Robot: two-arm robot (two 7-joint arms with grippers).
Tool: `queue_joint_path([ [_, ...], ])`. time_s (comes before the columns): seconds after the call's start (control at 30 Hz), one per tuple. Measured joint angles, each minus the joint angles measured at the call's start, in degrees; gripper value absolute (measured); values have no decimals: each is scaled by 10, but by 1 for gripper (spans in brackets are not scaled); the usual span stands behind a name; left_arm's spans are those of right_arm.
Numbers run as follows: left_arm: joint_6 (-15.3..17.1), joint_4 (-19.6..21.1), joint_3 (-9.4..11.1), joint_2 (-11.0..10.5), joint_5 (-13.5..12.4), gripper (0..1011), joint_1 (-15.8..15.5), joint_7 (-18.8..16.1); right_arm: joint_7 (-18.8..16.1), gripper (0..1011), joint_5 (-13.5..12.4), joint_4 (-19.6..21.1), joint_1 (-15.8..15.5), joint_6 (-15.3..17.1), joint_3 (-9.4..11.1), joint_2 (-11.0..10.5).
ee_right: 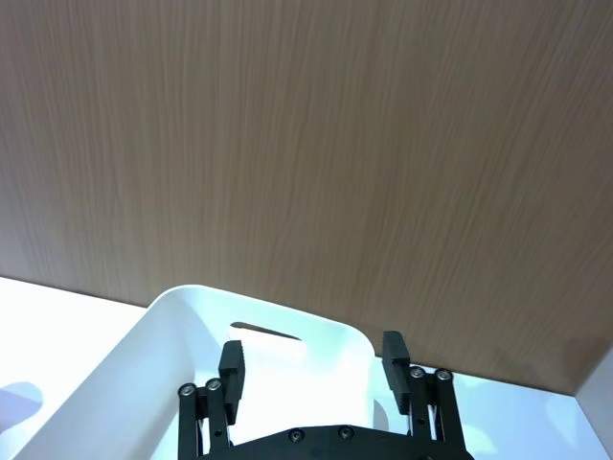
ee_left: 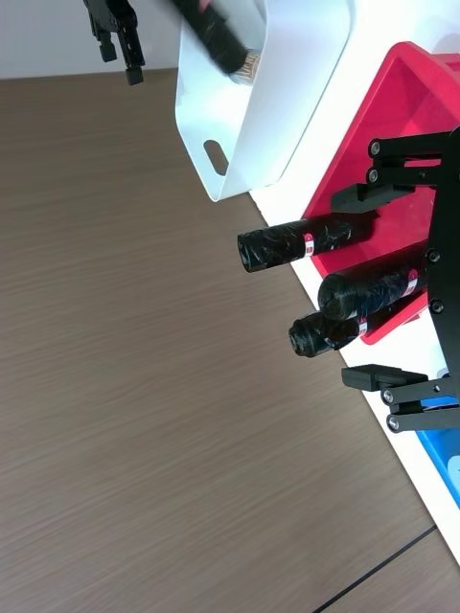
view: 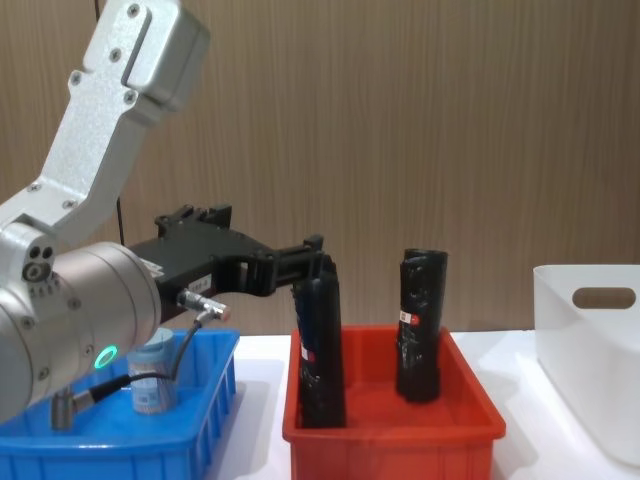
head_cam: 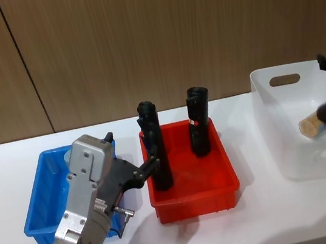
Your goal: Pick the cotton swabs from the blue box and place them into the white box.
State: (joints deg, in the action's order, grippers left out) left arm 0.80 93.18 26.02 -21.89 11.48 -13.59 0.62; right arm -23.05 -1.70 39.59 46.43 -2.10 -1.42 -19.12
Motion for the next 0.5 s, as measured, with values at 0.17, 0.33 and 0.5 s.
queue_joint_path([
  [0.17, 0, 0, 0, 0, 0, 1004, 0, 0, 1, 992, -2, -2, 0, -1, 2, -1],
  [0.33, 0, 0, 0, 0, 0, 1004, 0, 0, 1, 1003, -3, 0, -2, -1, 3, -2],
  [0.5, 0, 0, 0, 0, 0, 1004, 0, 0, 1, 1003, -5, 2, -4, -1, 4, -2],
])
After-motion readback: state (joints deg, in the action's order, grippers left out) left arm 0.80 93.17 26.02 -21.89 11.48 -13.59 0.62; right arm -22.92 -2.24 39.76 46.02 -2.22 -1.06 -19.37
